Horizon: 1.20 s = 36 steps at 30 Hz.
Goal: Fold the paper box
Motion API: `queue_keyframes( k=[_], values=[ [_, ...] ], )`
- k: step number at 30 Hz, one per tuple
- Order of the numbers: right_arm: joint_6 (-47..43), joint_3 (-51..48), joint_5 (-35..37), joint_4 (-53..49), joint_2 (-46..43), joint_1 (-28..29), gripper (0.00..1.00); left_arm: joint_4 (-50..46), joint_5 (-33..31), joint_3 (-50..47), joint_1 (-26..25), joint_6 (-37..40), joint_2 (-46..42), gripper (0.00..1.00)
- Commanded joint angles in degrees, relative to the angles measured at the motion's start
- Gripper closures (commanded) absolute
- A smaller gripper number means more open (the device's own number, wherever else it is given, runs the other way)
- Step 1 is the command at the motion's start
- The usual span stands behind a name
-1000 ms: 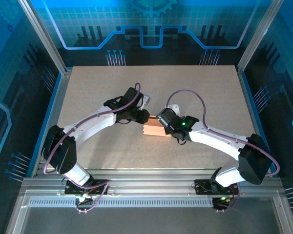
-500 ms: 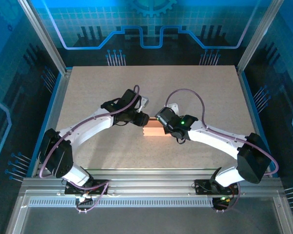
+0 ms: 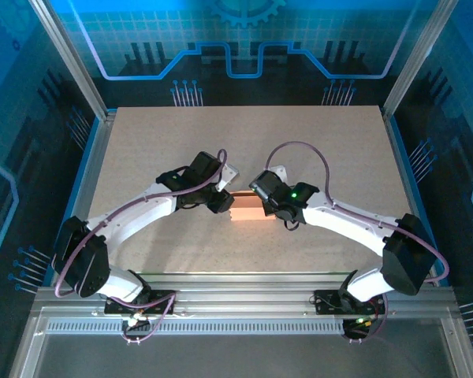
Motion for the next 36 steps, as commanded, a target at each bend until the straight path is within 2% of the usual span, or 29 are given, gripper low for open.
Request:
queue_keyframes(
  k=[1, 5, 9, 14, 21, 24, 26, 29, 36],
  values=[
    [0.6, 1.9, -0.8, -2.7, 0.9, 0.1, 1.0, 0.4, -0.1, 1.1, -0.3, 0.6, 1.5, 0.62],
    [0.5, 2.5, -1.0, -3.3, 1.3, 0.0, 1.0, 0.0, 0.1, 1.2, -0.2, 0.3, 2.0, 0.71],
    [0.4, 2.8, -1.3, -3.4, 1.7, -0.2, 1.0, -0.5, -0.3, 1.5, -0.3, -0.2, 2.4, 0.89],
    [0.2, 2.9, -1.7, -3.2, 2.0, -0.3, 1.0, -2.0, 0.2, 3.8, -0.1, -3.0, 4.2, 0.99],
    [-0.5, 3.5, 0.2, -4.2, 2.5, 0.6, 1.0, -3.9, 1.1, 6.4, -0.2, -4.0, 5.8, 1.0],
    [-0.6, 3.8, 2.1, -5.0, 3.0, 1.1, 1.0, -4.9, -0.3, 8.0, -0.2, -6.9, 6.5, 1.0],
    [-0.7, 4.1, 2.1, -5.0, 3.4, 1.3, 1.0, -5.7, 1.2, 8.9, -0.1, -7.2, 7.0, 1.0],
    [-1.2, 4.3, 1.2, -4.6, 3.6, 1.2, 1.0, -6.0, 3.2, 9.3, -0.1, -5.8, 7.1, 1.0],
    [-3.1, 7.4, -2.9, -7.6, 3.4, -0.3, 1.0, -7.1, 2.8, 9.9, 0.0, -3.5, 6.8, 1.0]
  ],
)
